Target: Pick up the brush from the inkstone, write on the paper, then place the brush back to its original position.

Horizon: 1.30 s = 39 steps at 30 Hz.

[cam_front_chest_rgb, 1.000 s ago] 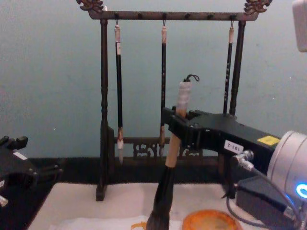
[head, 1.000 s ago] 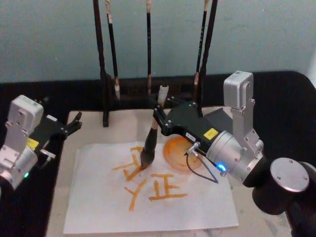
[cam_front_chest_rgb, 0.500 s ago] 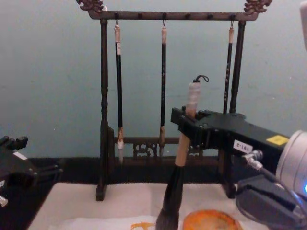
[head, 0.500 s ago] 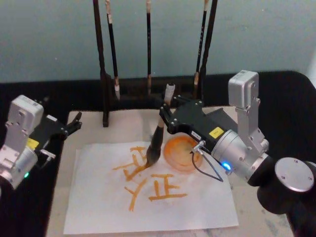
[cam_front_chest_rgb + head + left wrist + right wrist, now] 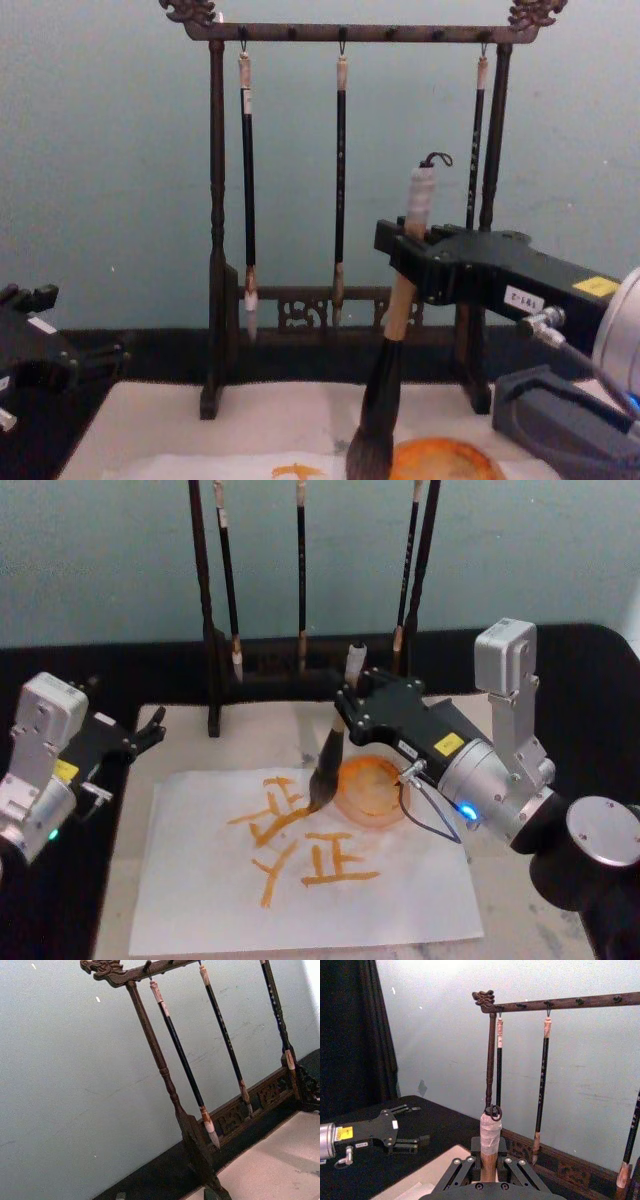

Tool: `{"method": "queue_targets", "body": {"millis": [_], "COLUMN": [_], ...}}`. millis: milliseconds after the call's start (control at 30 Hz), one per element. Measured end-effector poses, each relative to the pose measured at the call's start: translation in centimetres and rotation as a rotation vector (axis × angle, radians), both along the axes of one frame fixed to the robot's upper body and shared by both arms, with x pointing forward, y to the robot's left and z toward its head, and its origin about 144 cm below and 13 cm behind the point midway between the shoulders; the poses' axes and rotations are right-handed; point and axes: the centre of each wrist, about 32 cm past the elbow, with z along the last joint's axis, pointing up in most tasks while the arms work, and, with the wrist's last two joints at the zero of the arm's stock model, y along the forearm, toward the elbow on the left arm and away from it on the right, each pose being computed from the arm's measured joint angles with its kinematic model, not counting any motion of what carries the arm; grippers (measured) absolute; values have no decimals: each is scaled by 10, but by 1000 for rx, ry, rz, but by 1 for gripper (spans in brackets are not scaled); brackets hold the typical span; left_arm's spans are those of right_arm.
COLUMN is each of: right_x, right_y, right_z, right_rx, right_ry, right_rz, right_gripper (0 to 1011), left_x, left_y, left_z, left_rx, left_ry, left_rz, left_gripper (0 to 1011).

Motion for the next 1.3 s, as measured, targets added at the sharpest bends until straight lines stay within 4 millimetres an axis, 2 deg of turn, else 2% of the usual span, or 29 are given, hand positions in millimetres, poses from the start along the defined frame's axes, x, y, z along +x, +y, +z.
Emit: {"method": "queue_targets", "body": {"millis": [433, 767, 933, 1300], "right_x": [0, -4, -4, 5], "right_y": [-2, -3, -11, -44], "right_z": [3, 13, 18, 19], "right_rx": [-1, 38, 95, 290], "right_ry": [-11, -26, 1, 151], "right_rz": [-9, -4, -23, -153], "right_gripper": [176, 176, 176, 176], "left_x": [0, 0, 0, 0], "left_y": [0, 0, 0, 0], "left_z": [0, 0, 0, 0], "left_rx": [0, 0, 0, 0], "left_ry": [0, 0, 0, 0], "left_rz": [0, 0, 0, 0], "left_gripper": [1009, 1009, 1010, 1010]}}
